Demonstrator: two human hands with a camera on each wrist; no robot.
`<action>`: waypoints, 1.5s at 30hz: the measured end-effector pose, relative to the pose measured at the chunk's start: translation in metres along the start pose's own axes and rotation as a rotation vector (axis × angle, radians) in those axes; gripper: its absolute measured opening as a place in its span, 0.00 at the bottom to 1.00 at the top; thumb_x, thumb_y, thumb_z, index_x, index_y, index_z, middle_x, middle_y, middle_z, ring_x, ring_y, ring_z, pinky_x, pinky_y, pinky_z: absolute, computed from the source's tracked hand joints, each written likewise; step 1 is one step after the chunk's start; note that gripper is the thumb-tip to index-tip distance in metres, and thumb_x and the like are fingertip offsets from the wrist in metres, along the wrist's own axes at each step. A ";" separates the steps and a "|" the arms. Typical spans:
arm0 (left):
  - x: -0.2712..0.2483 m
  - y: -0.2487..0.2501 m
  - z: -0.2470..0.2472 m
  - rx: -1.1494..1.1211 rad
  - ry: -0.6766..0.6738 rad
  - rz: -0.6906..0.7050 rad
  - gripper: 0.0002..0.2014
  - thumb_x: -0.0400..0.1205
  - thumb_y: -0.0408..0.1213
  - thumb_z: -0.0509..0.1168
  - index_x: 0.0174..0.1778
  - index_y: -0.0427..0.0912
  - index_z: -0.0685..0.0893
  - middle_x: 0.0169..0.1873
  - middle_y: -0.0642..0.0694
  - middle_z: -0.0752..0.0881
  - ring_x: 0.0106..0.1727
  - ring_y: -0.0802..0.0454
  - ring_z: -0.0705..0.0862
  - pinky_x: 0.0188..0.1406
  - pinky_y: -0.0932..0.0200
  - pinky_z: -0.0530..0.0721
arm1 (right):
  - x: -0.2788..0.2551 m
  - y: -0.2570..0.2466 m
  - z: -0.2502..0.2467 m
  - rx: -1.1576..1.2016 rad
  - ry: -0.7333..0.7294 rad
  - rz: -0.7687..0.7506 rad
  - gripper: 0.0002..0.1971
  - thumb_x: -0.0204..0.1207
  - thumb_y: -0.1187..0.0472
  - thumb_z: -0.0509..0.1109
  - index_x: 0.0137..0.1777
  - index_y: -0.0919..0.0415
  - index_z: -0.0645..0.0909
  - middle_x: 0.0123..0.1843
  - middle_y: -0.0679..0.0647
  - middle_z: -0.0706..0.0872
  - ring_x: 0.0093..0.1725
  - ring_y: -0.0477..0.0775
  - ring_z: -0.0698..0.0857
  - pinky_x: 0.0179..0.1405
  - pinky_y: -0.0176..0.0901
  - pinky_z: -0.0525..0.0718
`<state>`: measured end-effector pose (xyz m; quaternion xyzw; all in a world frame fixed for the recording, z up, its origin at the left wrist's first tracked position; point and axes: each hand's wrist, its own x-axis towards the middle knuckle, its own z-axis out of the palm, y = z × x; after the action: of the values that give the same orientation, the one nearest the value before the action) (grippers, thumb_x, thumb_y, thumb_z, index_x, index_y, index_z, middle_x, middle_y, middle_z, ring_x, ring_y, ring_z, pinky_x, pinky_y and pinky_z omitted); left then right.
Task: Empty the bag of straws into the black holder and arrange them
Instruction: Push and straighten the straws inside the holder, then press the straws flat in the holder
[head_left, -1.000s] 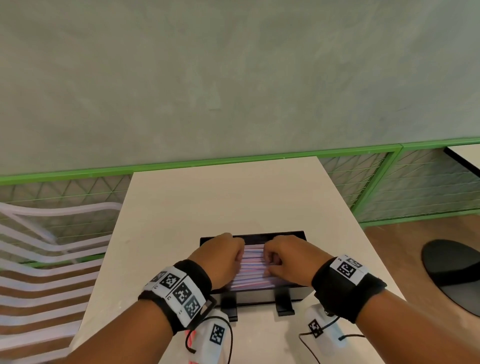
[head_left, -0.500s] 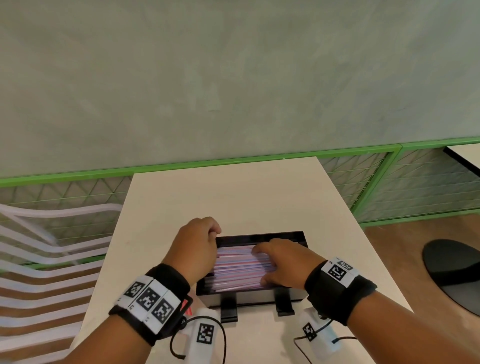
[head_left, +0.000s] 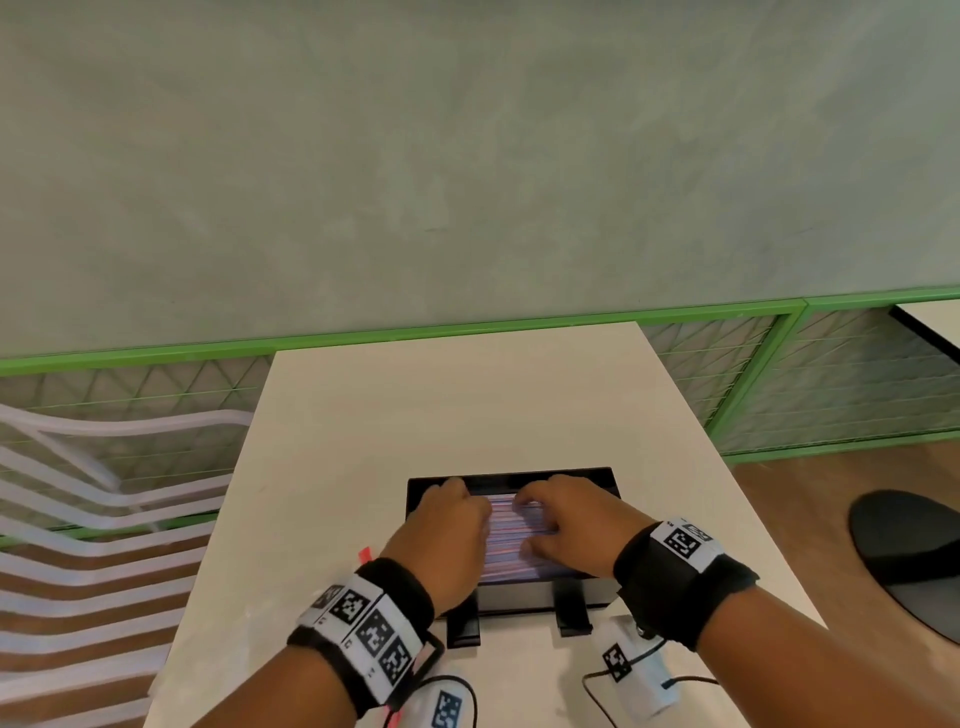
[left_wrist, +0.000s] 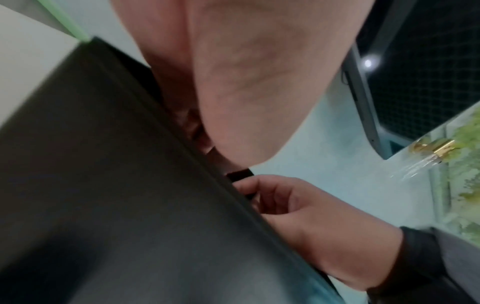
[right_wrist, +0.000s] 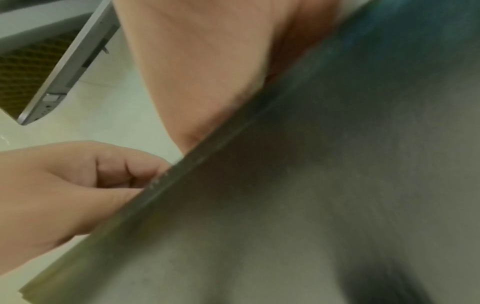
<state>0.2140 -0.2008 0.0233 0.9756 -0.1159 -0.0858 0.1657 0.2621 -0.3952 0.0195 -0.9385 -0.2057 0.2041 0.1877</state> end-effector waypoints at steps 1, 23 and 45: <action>0.000 0.000 -0.004 -0.005 0.039 -0.010 0.11 0.87 0.38 0.56 0.55 0.46 0.84 0.53 0.47 0.78 0.57 0.46 0.77 0.55 0.50 0.82 | -0.002 0.000 -0.004 0.006 0.031 -0.008 0.27 0.77 0.46 0.76 0.76 0.46 0.77 0.61 0.48 0.81 0.54 0.46 0.79 0.62 0.43 0.81; -0.038 -0.044 -0.011 -0.052 0.169 -0.156 0.15 0.88 0.41 0.55 0.69 0.52 0.80 0.49 0.52 0.81 0.51 0.53 0.82 0.52 0.57 0.85 | -0.059 0.056 -0.010 0.133 0.459 0.208 0.09 0.82 0.63 0.71 0.57 0.48 0.86 0.41 0.44 0.86 0.39 0.38 0.82 0.38 0.22 0.71; -0.160 -0.071 -0.010 -0.560 0.007 -0.627 0.09 0.82 0.47 0.69 0.47 0.48 0.77 0.45 0.48 0.89 0.32 0.57 0.90 0.41 0.59 0.81 | -0.133 -0.077 0.121 0.553 -0.361 -0.005 0.15 0.36 0.06 0.46 0.20 0.04 0.65 0.68 0.45 0.77 0.63 0.37 0.79 0.69 0.28 0.69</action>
<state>0.0764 -0.0917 0.0289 0.8810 0.2151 -0.1572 0.3908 0.0722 -0.3595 -0.0085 -0.8001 -0.1748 0.4149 0.3964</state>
